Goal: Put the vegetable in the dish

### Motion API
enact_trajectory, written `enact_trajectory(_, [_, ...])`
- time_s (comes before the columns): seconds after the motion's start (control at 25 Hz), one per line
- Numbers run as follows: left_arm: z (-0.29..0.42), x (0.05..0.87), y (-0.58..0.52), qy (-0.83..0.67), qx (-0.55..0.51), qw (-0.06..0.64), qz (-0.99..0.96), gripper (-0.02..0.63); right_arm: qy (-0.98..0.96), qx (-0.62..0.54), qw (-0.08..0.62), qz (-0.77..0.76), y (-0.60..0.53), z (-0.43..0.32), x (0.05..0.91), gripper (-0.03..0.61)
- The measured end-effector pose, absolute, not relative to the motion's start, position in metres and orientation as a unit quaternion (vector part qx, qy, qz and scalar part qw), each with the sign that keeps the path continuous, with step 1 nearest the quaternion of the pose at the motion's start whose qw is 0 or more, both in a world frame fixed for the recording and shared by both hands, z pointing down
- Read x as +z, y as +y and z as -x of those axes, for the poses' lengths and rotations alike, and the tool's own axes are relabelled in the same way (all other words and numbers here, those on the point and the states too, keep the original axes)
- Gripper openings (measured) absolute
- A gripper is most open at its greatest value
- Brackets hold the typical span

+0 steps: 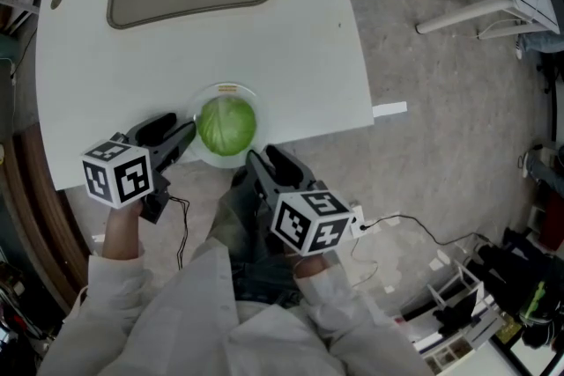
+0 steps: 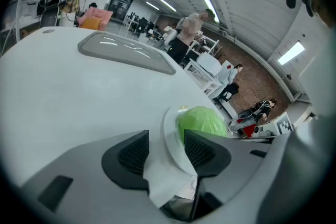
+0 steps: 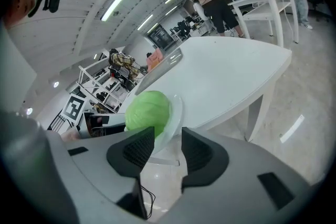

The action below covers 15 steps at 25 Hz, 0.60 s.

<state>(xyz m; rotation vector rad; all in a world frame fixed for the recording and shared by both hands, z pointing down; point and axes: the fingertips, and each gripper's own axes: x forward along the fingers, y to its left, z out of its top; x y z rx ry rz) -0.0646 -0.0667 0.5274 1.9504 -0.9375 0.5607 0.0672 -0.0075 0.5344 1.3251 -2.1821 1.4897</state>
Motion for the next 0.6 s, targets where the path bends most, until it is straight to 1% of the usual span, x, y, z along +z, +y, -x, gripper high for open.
enact_trajectory(0.32, [0.0626,0.5289,-0.0653,-0.339,0.248,0.448,-0.789,0.209,-0.726,0.511,0.09,-0.451,-0.0071,-0.0658,0.5384,0.149])
enact_trajectory(0.52, [0.0565,0.5288,-0.0644,-0.306,0.246,0.48,-0.785,0.202,-0.72,0.514,0.085,-0.457,-0.0082,-0.0657,0.5409,0.148])
enact_trajectory(0.6, [0.0557,0.5286,-0.0646,-0.301,0.247,0.482,-0.785,0.202,-0.719,0.516,0.081,-0.458,-0.0085,-0.0658,0.5409,0.147])
